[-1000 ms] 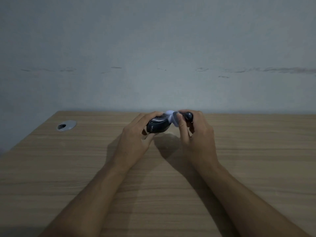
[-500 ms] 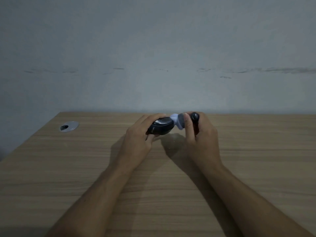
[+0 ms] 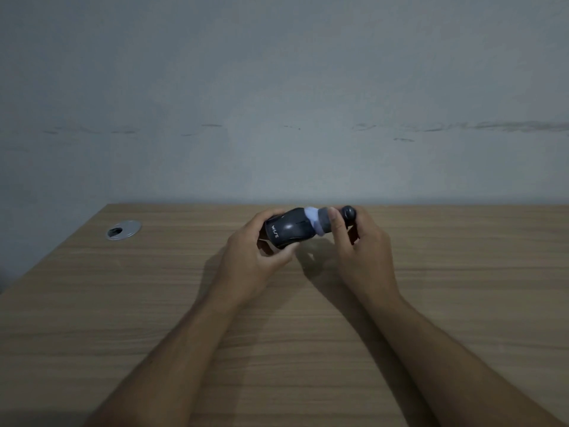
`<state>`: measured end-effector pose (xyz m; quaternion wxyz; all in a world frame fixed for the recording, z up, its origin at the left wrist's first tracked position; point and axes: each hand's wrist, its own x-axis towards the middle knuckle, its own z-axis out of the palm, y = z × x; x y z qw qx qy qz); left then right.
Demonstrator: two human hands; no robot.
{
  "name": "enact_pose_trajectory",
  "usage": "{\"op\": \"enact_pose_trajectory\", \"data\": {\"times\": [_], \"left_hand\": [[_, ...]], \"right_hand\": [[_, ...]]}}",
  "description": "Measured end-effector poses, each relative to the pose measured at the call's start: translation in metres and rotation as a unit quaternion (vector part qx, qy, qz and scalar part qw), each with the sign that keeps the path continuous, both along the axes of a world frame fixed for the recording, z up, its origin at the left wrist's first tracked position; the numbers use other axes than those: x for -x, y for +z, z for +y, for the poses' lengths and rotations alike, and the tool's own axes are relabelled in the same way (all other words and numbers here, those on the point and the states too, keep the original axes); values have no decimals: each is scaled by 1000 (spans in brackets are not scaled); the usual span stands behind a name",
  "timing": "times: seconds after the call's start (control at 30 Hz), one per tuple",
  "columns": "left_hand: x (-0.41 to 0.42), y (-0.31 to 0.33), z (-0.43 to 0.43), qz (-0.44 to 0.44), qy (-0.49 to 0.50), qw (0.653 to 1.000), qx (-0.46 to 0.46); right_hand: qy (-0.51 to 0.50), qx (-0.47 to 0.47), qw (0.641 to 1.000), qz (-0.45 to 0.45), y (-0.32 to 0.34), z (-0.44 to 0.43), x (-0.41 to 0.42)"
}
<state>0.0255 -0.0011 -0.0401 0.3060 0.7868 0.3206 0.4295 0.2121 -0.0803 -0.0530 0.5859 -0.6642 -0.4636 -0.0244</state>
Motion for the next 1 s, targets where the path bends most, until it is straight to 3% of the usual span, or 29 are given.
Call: {"op": "enact_pose_trajectory", "data": {"times": [0.27,0.5,0.7,0.83,1.0], "left_hand": [[3,4,-4,52,17,998,22],[0,2,-6,41,7,999,9],[-3,0,1,91,34,995,-18],[2,1,4,69,32,997,-19],[4,-1,6,12,32,999,8]], "right_hand": [[118,0,993,-24,11,-8,13],[-2,36,999,-6,2,-1,-3],[91,-25,995,-28,15,-7,22],[141,-40,983,-110,16,-10,38],[85,-22,994,-66,8,-9,31]]}}
